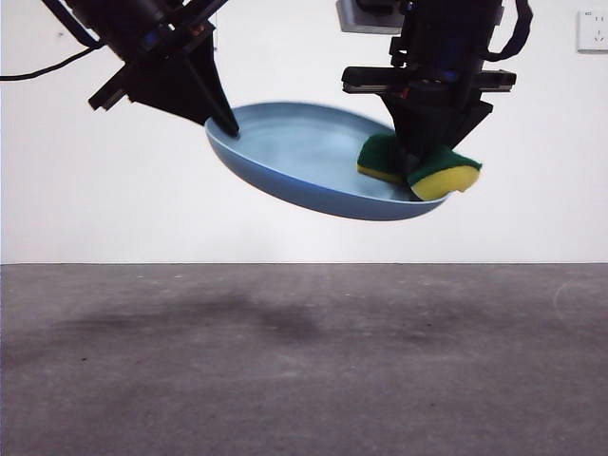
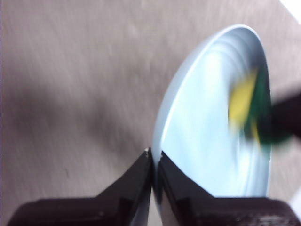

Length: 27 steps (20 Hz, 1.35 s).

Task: Pick up the plate,pick up the cloth,clean the plate with the cloth

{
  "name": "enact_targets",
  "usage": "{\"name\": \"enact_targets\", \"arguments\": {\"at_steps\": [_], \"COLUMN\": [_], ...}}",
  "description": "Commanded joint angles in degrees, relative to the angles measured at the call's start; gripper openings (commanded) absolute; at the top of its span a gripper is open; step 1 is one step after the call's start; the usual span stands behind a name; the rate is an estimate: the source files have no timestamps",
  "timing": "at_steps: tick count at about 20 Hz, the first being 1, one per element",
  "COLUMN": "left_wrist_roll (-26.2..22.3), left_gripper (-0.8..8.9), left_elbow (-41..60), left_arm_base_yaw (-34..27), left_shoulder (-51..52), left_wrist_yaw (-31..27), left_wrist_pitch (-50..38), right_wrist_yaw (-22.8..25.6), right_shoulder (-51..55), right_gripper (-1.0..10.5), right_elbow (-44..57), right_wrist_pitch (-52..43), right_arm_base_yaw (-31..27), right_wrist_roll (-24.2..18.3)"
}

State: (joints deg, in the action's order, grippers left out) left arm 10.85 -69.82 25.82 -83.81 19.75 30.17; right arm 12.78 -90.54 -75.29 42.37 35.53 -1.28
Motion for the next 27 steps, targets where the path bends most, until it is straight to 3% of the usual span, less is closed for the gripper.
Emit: {"name": "enact_targets", "arguments": {"at_steps": [1, 4, 8, 11, 17, 27], "left_wrist_roll": [-5.2, -8.8, -11.2, -11.1, -11.1, -11.0], "left_gripper": [-0.09, -0.09, -0.09, -0.09, -0.09, -0.09], "left_elbow": [-0.1, -0.1, -0.1, -0.1, -0.1, -0.1], "left_arm_base_yaw": [0.5, 0.5, 0.5, 0.5, -0.9, -6.3], "left_shoulder": [0.2, 0.2, 0.2, 0.2, -3.0, -18.8], "left_wrist_yaw": [3.9, 4.0, 3.6, -2.3, -19.3, -21.7], "left_wrist_pitch": [3.9, 7.0, 7.4, 5.8, 2.0, 1.8], "right_wrist_yaw": [0.4, -3.1, -12.4, -16.8, -17.2, -16.9], "right_shoulder": [0.1, 1.2, 3.3, 7.0, 18.8, 26.6], "right_gripper": [-0.2, -0.2, -0.2, -0.2, -0.2, -0.2], "right_elbow": [0.7, 0.7, 0.7, 0.7, 0.7, 0.7], "right_wrist_pitch": [-6.8, -13.7, -20.4, -22.2, -21.6, -6.3], "right_arm_base_yaw": [-0.6, -0.6, -0.6, -0.6, -0.5, -0.6], "right_wrist_roll": [0.4, 0.4, 0.6, 3.2, 3.8, 3.8]}}
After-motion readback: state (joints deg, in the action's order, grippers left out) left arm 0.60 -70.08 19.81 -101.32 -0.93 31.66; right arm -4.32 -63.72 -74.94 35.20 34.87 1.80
